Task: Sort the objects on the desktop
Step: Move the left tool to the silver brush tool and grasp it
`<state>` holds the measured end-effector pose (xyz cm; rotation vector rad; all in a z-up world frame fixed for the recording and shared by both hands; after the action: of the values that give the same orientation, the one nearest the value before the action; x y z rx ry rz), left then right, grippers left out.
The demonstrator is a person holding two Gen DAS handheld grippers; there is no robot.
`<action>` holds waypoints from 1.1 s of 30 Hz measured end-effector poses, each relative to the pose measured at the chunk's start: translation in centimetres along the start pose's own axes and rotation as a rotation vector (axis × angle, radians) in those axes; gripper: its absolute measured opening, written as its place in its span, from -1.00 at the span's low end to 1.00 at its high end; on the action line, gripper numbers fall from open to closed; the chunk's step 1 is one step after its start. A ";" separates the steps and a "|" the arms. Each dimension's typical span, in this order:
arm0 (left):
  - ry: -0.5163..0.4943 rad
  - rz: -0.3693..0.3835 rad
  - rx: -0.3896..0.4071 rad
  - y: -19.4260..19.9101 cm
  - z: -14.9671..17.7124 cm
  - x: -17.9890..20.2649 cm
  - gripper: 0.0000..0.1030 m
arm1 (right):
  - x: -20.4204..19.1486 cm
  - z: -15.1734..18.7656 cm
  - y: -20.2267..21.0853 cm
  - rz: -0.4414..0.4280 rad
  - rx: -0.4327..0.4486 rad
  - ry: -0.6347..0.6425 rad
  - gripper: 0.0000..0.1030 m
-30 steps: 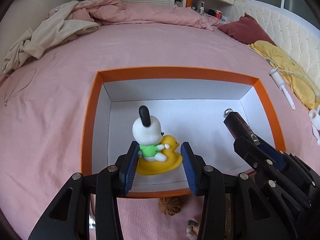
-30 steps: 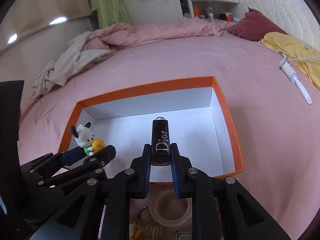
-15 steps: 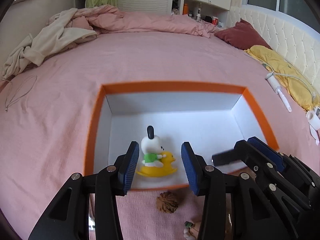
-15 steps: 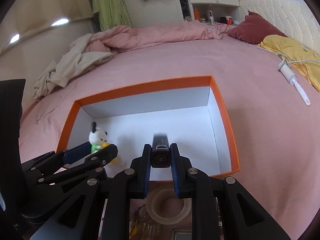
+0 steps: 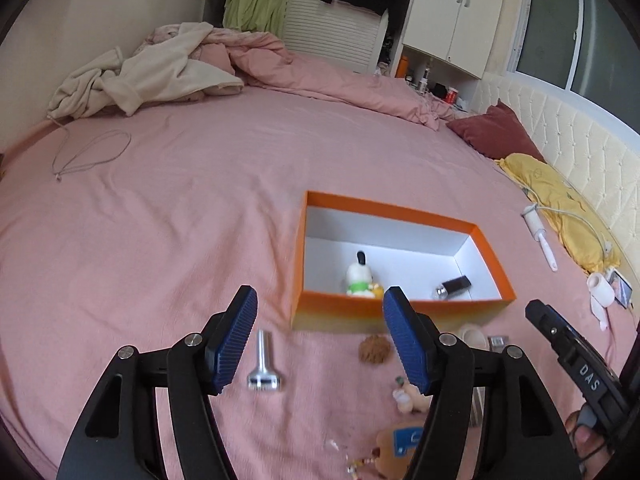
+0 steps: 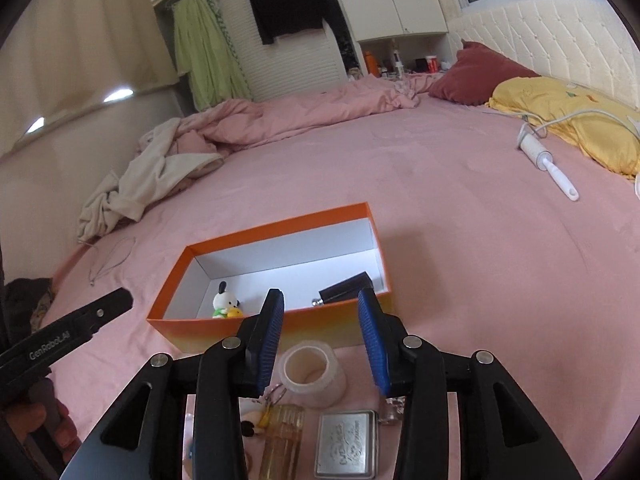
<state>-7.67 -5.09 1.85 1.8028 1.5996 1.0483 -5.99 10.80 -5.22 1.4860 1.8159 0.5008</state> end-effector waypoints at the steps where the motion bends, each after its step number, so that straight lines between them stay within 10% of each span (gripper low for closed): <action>1: 0.006 -0.001 -0.015 -0.1 1.0 -0.3 0.28 | 0.4 0.4 0.4 0.010 -0.001 -0.007 -0.26; 9: 0.103 -0.068 -0.121 -3.0 10.2 -2.9 0.28 | 6.2 6.7 2.0 0.156 -0.056 -0.131 -0.19; 12: 0.001 -0.126 -0.014 -3.3 11.5 -1.9 0.42 | 8.9 9.8 1.1 0.194 -0.106 -0.188 -0.19; 33: -0.025 -0.164 -0.078 -3.6 10.1 -1.1 0.60 | 8.2 11.3 0.0 0.196 -0.064 -0.072 0.13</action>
<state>-1.59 -4.31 -7.02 1.5987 1.6379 0.9942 1.74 17.03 -14.98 1.6252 1.5926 0.5874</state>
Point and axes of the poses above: each gripper's, at about its wrist camera, not at the fingertips, and y roughly against the way its jaws point, x to its right, z to its underside, the point moved 10 cm from there along -y, roughly the way its jaws point, and after that the axes turned 11 degrees about -x, right-handed, at the moved point
